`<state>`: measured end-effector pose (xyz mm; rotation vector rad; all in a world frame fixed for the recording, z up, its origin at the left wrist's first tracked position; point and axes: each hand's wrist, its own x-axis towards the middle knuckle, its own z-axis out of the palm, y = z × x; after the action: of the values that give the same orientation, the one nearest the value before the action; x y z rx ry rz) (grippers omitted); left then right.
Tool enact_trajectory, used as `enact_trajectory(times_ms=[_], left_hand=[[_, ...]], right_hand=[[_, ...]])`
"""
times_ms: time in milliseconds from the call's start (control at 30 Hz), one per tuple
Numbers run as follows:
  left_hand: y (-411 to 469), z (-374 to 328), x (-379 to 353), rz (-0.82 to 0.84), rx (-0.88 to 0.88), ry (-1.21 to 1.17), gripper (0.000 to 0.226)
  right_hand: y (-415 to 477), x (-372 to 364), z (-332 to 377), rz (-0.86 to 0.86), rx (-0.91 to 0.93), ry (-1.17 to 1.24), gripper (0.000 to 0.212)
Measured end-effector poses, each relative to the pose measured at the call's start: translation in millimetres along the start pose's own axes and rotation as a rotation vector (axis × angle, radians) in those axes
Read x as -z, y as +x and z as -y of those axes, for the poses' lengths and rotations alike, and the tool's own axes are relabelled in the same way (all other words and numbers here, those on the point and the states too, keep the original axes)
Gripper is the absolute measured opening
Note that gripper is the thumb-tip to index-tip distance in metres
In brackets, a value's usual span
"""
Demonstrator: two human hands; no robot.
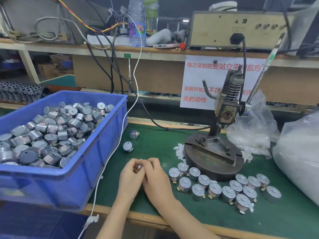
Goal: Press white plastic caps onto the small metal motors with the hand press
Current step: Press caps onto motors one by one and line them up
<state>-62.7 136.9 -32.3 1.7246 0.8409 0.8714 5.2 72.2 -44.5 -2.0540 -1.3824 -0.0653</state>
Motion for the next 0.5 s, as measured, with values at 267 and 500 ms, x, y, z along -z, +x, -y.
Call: enact_trajectory(times_ms=[267, 500], left_hand=[[-1, 4, -2, -0.010, -0.034, -0.118, 0.039], [6, 13, -6, -0.067, -0.012, -0.023, 0.035]], right_hand=[[7, 42, -3, -0.040, 0.158, -0.103, 0.044], [34, 119, -73, -0.172, -0.158, -0.108, 0.035]])
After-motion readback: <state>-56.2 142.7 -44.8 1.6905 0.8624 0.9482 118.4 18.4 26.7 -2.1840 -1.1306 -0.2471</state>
